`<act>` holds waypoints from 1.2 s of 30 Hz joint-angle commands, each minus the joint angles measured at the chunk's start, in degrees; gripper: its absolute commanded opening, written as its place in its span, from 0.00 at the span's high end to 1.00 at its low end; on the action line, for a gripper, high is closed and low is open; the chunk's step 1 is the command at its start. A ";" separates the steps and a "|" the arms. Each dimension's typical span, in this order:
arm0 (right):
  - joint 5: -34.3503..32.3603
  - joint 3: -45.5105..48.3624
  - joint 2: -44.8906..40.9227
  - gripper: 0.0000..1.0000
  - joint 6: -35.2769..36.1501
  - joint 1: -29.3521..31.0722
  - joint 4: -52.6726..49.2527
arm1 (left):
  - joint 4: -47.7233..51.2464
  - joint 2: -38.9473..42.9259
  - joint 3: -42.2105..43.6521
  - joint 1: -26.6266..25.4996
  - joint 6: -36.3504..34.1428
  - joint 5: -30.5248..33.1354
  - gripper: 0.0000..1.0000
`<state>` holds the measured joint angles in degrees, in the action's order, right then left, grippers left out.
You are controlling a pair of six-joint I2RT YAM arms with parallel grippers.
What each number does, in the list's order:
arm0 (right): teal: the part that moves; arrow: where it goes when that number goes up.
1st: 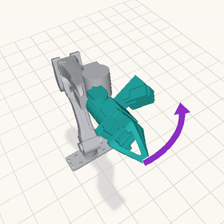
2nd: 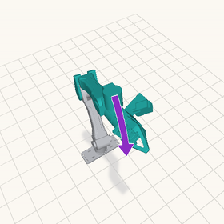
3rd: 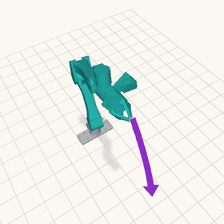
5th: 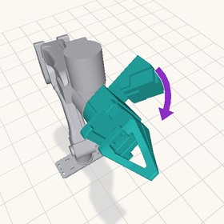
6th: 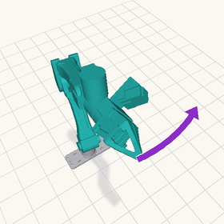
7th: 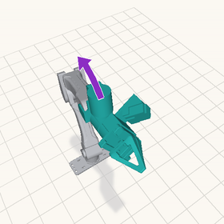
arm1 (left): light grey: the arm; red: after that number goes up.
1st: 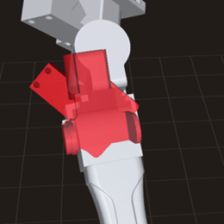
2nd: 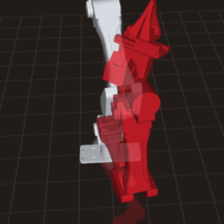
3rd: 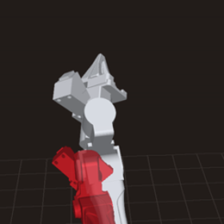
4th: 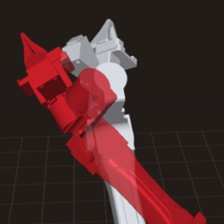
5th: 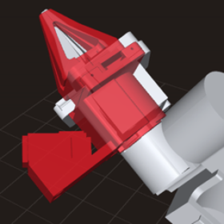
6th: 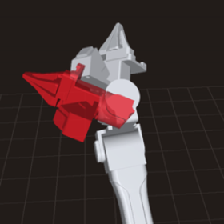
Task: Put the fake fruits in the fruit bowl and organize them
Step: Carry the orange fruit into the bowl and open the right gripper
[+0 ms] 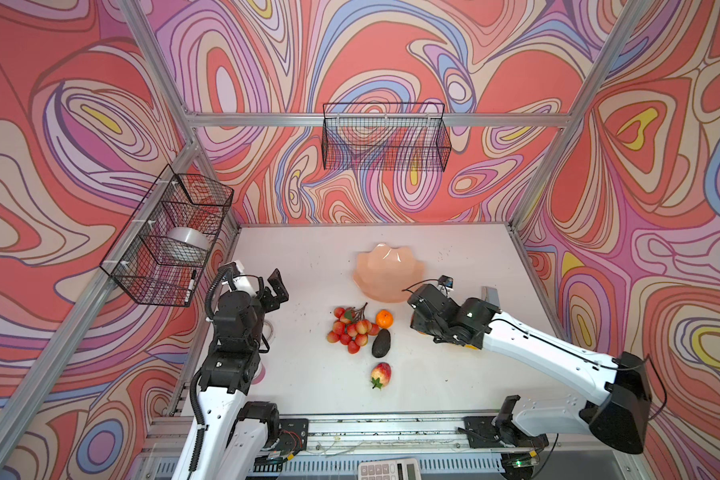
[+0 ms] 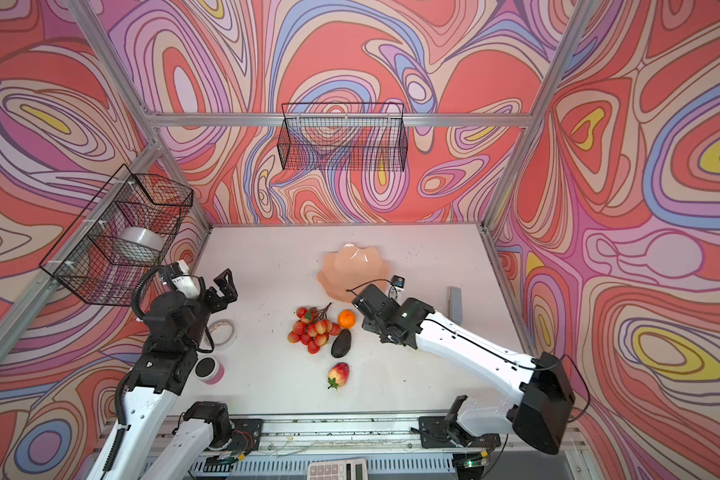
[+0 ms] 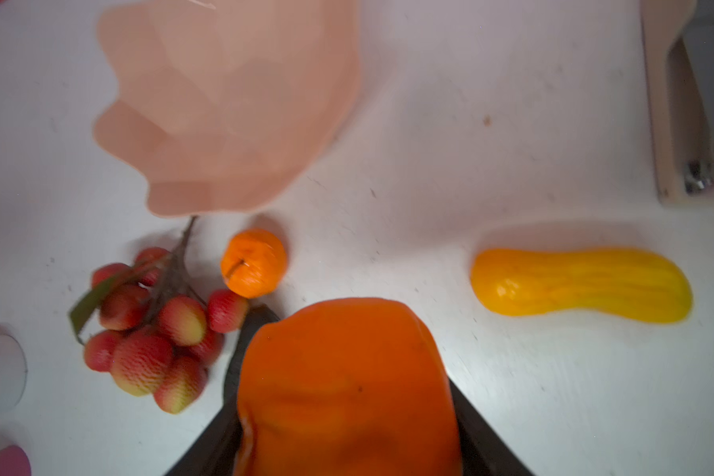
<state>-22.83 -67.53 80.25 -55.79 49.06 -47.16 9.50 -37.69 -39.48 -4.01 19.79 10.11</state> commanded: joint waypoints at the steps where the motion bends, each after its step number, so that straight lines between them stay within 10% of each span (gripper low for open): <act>1: -5.45 -9.71 8.93 0.48 14.26 -1.49 7.92 | 0.97 -0.19 -0.86 0.41 0.95 0.44 0.00; 18: 13.25 -36.01 46.05 0.47 28.28 -14.64 13.01 | 4.04 -2.69 -2.43 0.28 0.93 -3.78 0.06; 27: 14.29 -35.67 48.37 0.26 27.85 -16.23 14.33 | 25.62 -2.31 -8.46 -0.33 3.35 -24.49 0.17; 36: 12.24 -30.11 32.25 0.02 28.16 -17.33 20.48 | 34.34 2.00 -4.57 -11.88 9.04 -23.81 0.19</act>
<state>-9.17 -99.20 122.45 -27.99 32.16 -30.94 37.95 -35.79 -46.15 -12.29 25.52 -13.04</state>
